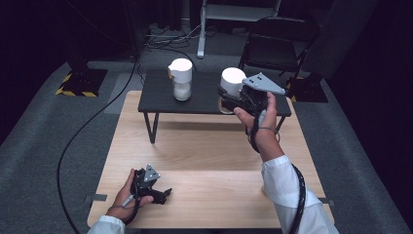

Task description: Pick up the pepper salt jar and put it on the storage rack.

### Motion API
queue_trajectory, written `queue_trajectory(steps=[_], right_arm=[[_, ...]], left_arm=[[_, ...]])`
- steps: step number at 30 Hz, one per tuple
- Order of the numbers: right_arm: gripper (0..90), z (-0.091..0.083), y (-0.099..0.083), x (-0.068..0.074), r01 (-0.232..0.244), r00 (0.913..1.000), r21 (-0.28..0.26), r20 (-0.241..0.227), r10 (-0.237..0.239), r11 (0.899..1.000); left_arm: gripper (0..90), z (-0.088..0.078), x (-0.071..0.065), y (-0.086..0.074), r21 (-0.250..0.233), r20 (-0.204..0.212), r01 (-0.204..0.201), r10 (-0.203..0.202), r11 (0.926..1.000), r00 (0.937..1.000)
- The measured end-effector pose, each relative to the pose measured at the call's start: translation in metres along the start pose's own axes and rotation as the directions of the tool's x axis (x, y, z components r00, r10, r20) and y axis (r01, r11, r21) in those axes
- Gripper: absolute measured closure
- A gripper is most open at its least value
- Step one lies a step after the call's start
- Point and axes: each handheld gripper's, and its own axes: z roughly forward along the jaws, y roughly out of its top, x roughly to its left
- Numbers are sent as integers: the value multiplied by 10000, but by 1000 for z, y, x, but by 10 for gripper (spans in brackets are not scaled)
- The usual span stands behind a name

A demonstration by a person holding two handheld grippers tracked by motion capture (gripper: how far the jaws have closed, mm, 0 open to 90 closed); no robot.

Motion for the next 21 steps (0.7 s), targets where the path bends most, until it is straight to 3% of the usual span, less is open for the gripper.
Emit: queue_trajectory(steps=[21], right_arm=[[296, 32, -11, -2, -133, 9995, 54, 271, 131, 9999]], left_arm=[[0, 0, 0, 0, -2, 24, 24, -24, 10000, 10000]])
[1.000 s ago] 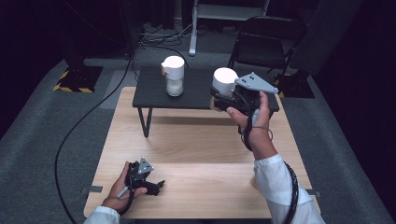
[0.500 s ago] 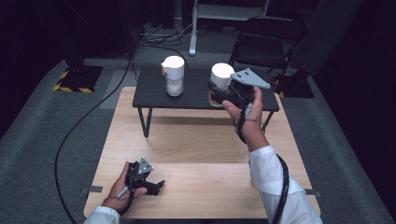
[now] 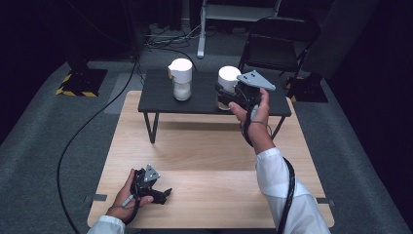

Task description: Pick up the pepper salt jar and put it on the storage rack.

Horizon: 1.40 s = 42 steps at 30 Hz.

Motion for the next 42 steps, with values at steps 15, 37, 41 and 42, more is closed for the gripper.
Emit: queue_trajectory(steps=[15, 37, 41, 42], right_arm=[[296, 14, -7, -2, -251, 9996, 112, 132, 250, 9996], [263, 19, -12, -6, -205, 9996, 123, 172, 203, 9997], [228, 20, -11, -7, -271, 9996, 227, 128, 268, 9994], [220, 20, -11, -8, -265, 9996, 256, 114, 263, 9993]], left_arm=[[0, 0, 0, 0, 0, -1, -1, 1, 10000, 10000], [0, 0, 0, 0, 1, 7, -31, 31, 10000, 10000], [0, 0, 0, 0, 1, 14, -18, 18, 10000, 10000], [0, 0, 0, 0, 2, 7, -33, 33, 10000, 10000]])
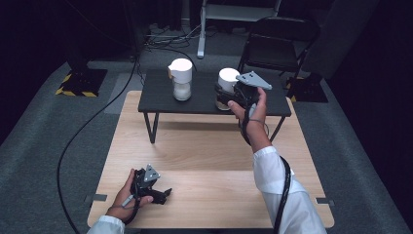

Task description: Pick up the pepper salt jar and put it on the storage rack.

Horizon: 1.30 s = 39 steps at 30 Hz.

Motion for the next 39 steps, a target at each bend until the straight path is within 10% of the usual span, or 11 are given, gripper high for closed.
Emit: queue_trajectory(steps=[13, 39], right_arm=[[22, 7, 7, 3, 278, 9995, 584, 152, -287, 9979], [13, -21, 28, -4, 1501, 9886, 578, 12, -1504, 9870]], left_arm=[[0, 0, 0, 0, 2, 6, 12, -12, 10000, 10000], [0, 0, 0, 0, 0, 8, 15, -15, 10000, 10000]])
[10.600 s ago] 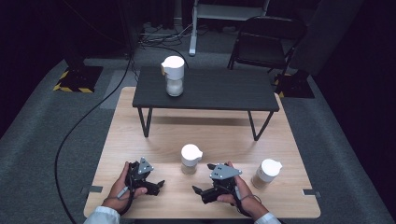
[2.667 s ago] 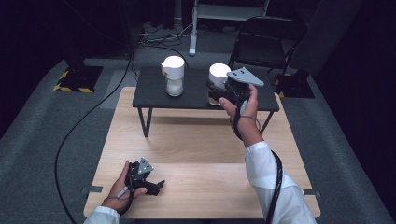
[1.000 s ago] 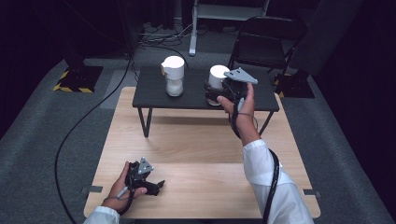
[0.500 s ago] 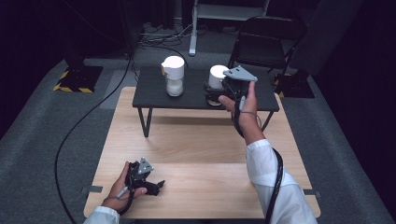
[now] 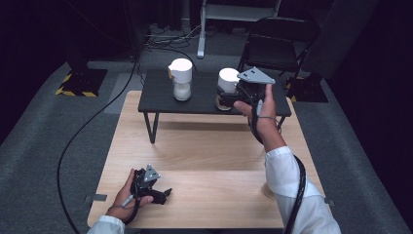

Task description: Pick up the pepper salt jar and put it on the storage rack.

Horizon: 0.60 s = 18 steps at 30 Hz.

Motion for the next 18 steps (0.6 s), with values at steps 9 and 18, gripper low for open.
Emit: queue_trajectory(steps=[9, 18], right_arm=[[11, -18, -10, -9, 158, 9991, -354, -379, -171, 9992], [11, -37, -28, -17, 524, 9965, -744, -616, -570, 9959]], left_arm=[[0, 0, 0, 0, 0, -1, -2, 2, 10000, 10000], [0, 0, 0, 0, -1, -1, -1, 1, 10000, 10000]])
